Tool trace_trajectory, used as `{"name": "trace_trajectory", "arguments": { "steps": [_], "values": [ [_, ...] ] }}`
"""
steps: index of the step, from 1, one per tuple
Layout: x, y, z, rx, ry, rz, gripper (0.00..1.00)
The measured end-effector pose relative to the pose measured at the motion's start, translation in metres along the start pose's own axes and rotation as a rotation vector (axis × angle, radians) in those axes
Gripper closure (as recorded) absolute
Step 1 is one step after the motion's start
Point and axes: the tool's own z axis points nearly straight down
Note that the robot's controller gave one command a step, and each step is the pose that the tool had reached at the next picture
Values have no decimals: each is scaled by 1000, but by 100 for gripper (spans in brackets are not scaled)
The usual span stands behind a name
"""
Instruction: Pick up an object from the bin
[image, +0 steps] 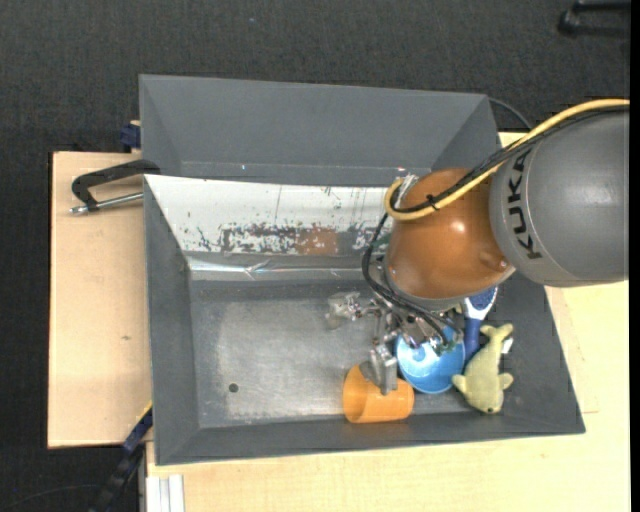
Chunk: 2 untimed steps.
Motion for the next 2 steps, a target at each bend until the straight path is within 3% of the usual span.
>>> {"name": "trace_trajectory", "arguments": {
  "steps": [1, 2],
  "values": [
    [18, 8, 8, -2, -2, -475, 0],
    [8, 2, 28, 14, -2, -920, 0]
  ]
}}
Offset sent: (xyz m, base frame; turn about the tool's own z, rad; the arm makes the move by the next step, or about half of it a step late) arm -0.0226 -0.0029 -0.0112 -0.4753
